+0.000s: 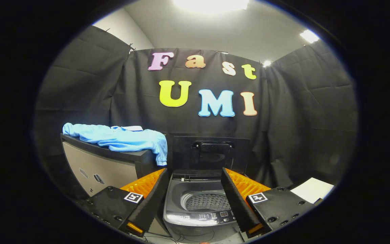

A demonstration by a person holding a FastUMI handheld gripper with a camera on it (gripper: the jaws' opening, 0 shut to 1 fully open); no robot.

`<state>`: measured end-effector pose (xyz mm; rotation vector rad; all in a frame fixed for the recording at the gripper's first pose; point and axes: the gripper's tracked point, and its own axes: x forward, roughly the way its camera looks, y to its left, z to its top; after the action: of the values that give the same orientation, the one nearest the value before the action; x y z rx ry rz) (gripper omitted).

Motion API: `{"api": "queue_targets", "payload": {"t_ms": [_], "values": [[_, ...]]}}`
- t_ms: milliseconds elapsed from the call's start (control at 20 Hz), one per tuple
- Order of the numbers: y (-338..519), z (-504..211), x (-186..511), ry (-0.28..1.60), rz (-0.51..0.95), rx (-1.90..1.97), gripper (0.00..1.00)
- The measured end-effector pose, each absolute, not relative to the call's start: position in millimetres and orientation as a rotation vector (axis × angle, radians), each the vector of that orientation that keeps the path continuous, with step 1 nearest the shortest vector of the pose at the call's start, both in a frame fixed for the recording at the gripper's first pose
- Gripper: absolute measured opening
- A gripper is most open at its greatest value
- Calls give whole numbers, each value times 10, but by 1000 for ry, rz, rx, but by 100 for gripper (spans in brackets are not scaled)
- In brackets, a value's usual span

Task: Put the clothes into the washing machine and then close the washing machine lid.

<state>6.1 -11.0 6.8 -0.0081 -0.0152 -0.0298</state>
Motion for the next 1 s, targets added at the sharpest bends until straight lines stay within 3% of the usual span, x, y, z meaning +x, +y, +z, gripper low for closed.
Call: {"api": "queue_targets", "payload": {"t_ms": [1000], "values": [[-181,172,46,-24,-14,-3,97]]}}
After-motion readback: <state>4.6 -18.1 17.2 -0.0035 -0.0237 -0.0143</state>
